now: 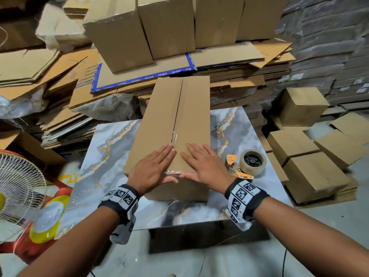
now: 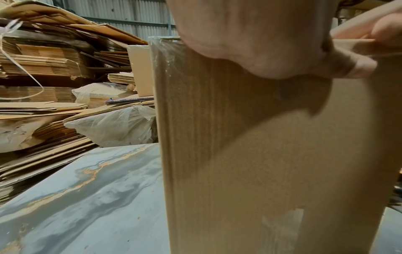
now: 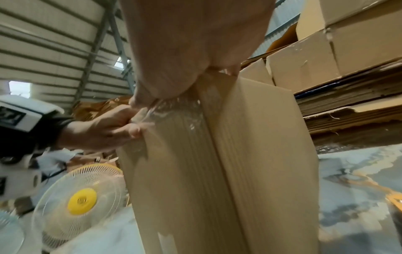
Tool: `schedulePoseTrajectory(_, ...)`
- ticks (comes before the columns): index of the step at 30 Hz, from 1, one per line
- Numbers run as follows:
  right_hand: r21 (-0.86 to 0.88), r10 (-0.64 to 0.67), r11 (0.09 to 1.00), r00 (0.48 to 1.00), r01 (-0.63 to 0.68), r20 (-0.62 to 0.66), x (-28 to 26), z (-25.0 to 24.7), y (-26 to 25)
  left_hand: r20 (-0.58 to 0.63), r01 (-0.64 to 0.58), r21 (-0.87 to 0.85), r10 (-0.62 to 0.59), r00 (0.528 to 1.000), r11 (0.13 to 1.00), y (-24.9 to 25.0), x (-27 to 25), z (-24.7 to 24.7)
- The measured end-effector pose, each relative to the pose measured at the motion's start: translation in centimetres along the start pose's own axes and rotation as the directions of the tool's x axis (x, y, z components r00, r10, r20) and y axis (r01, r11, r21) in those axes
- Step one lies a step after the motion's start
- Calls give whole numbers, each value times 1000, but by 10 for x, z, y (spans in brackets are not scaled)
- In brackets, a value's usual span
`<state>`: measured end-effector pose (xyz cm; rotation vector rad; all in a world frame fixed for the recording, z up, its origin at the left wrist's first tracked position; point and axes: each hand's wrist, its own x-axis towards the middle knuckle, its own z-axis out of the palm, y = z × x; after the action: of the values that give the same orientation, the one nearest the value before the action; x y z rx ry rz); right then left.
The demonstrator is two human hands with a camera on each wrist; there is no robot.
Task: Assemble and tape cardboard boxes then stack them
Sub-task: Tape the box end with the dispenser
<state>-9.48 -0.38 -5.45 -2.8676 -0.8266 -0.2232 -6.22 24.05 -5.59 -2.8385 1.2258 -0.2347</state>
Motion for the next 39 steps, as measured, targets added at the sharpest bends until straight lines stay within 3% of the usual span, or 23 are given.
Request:
schedulePoseTrajectory(6,-72,1,997,969,17,249,3,-8,-6,50,-8,-10,8,999,1000,-1,1,-2)
schedulePoseTrajectory(9,-83,25,997,957,-1,289,2,-14,-10,44,-48,-53,51,998,997,-5,-1,-4)
schedulePoseTrajectory(13,-70,81,995,961,-65,263,-1,-19,-17,59,-146,-72,150,987,987,-36,-13,-12)
schedulePoseTrajectory(19,-174,287,953,925,-249,249,30,-16,-63,3,-165,-24,165,986,986,-57,-20,-3)
schedulePoseTrajectory(23,-217,203,963,957,-157,207,8,-10,-38,-2,-185,-28,185,983,982,-58,-19,-2)
schedulePoseTrajectory(27,-321,198,939,960,-128,196,-31,-10,-10,10,-186,-24,186,982,982,-56,-17,0)
schedulePoseTrajectory(32,-359,213,918,973,-168,88,5,-5,-45,13,-171,-31,172,985,985,-54,-16,-1)
schedulePoseTrajectory(35,-371,179,920,977,-125,116,30,4,-63,14,-176,-33,177,984,984,-58,-20,-2)
schedulePoseTrajectory(39,-361,205,923,966,-136,160,-5,-6,-34,22,-180,-17,180,983,984,-55,-17,-1)
